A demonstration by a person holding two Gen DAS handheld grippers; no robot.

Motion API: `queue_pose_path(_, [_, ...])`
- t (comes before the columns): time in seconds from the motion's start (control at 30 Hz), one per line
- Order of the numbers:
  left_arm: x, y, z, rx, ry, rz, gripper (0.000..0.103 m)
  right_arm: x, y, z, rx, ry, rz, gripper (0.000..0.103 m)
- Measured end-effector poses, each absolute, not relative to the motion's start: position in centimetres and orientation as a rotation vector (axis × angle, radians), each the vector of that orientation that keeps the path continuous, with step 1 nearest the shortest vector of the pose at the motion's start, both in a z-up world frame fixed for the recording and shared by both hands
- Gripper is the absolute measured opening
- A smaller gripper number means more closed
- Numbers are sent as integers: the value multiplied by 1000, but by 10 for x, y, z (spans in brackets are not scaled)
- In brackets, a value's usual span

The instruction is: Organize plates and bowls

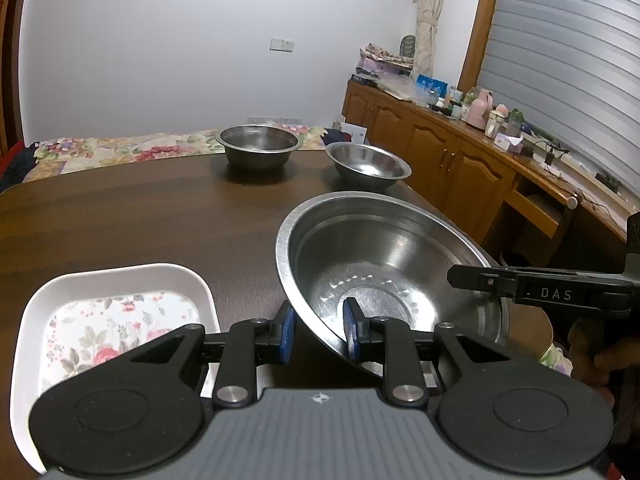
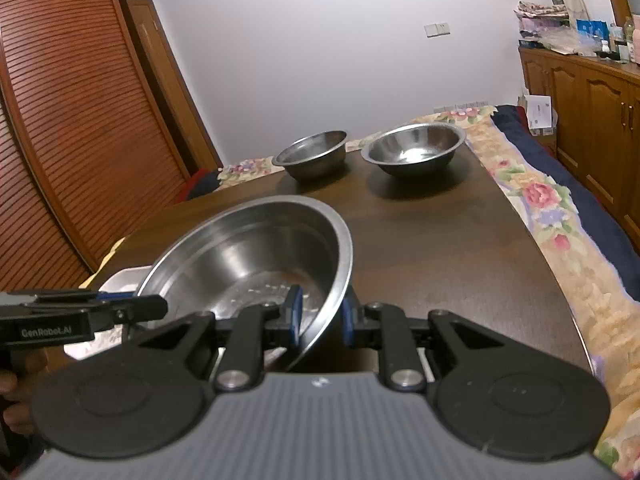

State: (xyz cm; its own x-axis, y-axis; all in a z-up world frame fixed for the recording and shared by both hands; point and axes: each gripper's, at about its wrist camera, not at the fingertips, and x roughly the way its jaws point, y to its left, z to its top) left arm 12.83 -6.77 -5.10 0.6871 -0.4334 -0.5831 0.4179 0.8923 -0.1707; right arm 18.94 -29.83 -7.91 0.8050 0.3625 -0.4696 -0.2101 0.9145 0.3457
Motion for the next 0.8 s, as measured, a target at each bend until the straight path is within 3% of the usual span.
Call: queue_pose_path(0.8, [133,-72,-60,-35,666,-465,29,185,-298,-85,265,558,309,23])
